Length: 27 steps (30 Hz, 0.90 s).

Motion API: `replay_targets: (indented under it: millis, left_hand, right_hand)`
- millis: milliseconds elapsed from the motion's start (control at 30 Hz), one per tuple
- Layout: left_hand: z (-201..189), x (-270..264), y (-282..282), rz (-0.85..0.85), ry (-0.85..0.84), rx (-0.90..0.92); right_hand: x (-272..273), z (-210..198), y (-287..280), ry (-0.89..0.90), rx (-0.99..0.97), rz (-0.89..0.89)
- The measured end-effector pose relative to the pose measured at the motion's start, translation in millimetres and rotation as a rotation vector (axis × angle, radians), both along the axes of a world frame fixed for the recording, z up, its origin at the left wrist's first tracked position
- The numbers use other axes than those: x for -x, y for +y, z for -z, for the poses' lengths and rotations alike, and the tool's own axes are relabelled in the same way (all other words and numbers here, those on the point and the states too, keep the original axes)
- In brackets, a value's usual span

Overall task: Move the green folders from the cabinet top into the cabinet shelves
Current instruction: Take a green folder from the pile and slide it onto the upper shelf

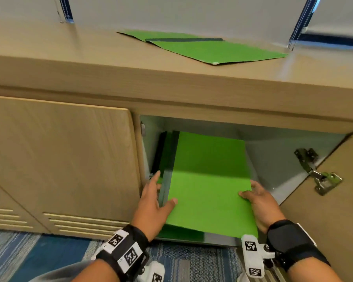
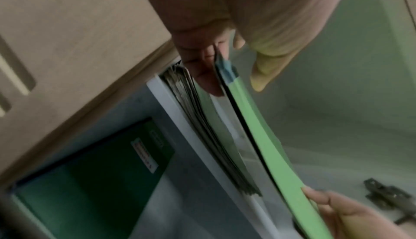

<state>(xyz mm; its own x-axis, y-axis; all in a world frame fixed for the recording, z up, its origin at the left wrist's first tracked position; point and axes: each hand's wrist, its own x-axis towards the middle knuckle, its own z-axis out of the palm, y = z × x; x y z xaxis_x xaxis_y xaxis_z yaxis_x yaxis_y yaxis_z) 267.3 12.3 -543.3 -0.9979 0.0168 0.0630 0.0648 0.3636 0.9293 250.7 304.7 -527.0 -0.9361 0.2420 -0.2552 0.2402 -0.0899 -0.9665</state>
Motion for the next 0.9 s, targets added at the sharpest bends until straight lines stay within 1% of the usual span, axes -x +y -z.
replay_targets:
  millis: [100, 200, 233, 267, 367, 433, 567, 633, 700, 767, 833, 900]
  left_hand:
    - [3, 1, -4, 0.122, 0.103, 0.357]
    - [11, 3, -6, 0.232, 0.143, 0.718]
    - [11, 4, -7, 0.236, 0.166, 0.8]
    - [11, 6, -8, 0.222, 0.183, 0.833]
    - [8, 13, -12, 0.152, 0.191, 0.833]
    - [4, 16, -12, 0.118, 0.18, 0.847]
    - [4, 17, -9, 0.076, 0.158, 0.864]
    - [5, 17, -7, 0.068, 0.137, 0.871]
    - [5, 16, -6, 0.067, 0.119, 0.876]
    - [6, 16, -4, 0.074, 0.109, 0.877]
    - [7, 16, -5, 0.079, 0.094, 0.853]
    - [9, 17, -7, 0.08, 0.087, 0.829]
  right_hand:
    - [15, 8, 0, 0.008, -0.112, 0.05]
    - [23, 10, -4, 0.016, -0.23, 0.046]
    - [24, 12, -3, 0.004, -0.258, 0.033]
    - [25, 12, -4, -0.023, -0.273, 0.018]
    - [33, 31, 8, -0.087, -0.401, -0.058]
    - [30, 27, 6, -0.122, -0.5, -0.153]
    - [17, -3, -11, -0.193, -0.809, -0.455]
    - [13, -9, -16, -0.247, -0.885, -0.553]
    - [14, -6, -18, -0.249, -0.934, -0.575]
    - [18, 1, -17, -0.202, -0.96, -0.511]
    - [21, 3, -18, -0.159, -0.936, -0.47]
    - [25, 7, -19, -0.15, -0.889, -0.479]
